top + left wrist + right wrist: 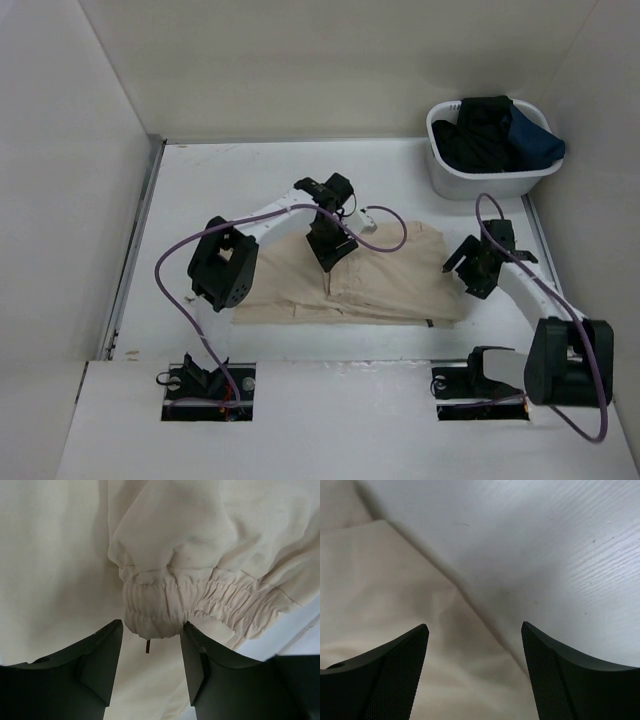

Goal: Fold and stack the trousers
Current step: Fold the trousers

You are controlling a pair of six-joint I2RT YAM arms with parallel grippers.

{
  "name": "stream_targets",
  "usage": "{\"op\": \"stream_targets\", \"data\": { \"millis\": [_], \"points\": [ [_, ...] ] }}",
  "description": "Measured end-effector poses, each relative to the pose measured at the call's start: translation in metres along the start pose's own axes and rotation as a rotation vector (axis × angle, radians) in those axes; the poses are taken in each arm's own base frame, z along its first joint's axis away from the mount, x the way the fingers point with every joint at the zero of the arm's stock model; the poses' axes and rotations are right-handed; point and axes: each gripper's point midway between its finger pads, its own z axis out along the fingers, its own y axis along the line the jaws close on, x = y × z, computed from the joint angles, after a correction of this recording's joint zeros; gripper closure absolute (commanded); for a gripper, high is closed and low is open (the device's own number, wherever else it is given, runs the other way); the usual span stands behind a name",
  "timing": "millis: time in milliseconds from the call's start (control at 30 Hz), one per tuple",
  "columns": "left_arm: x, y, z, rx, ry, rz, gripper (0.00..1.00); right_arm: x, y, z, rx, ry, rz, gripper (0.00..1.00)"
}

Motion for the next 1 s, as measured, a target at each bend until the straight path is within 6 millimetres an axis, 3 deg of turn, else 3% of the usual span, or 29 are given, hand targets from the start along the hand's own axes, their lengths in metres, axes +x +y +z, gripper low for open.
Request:
{"op": "stream_targets", "data": {
  "millis": [100, 167, 267, 333, 500, 667, 833, 900, 1000],
  "points": [
    [-0.002, 0.004, 0.0, -0.017, -0.008, 0.0, 0.52, 0.015, -0.002, 0.015, 0.003, 0.1, -0.029, 0.22],
    [-0.001, 0.008, 0.0, -0.023, -0.011, -0.007, 0.52, 0.022, 0.005, 0.019, -0.03, 0.141, -0.05, 0.33],
    [0.007, 0.018, -0.003, -0.036, -0.013, -0.035, 0.52, 0.028, 0.018, 0.023, -0.082, 0.177, -0.082, 0.79],
    [0.02, 0.026, -0.01, -0.047, -0.009, -0.071, 0.51, 0.033, 0.02, 0.027, -0.096, 0.206, -0.085, 0.99],
    [0.077, 0.068, -0.056, -0.139, -0.032, -0.224, 0.52, 0.018, 0.018, 0.018, -0.119, 0.166, -0.046, 1.0],
    [0.143, 0.118, -0.098, -0.292, -0.026, -0.411, 0.51, -0.034, 0.019, -0.033, -0.122, -0.033, -0.081, 1.0],
    [0.151, 0.124, -0.093, -0.308, 0.006, -0.425, 0.51, -0.093, 0.045, -0.103, -0.116, -0.253, -0.2, 1.0],
    [0.148, 0.123, -0.085, -0.295, 0.018, -0.415, 0.51, -0.099, 0.065, -0.126, -0.126, -0.288, -0.271, 1.0],
    [0.145, 0.122, -0.066, -0.261, 0.043, -0.409, 0.51, -0.087, 0.108, -0.151, -0.175, -0.282, -0.4, 1.0]
  ]
}}
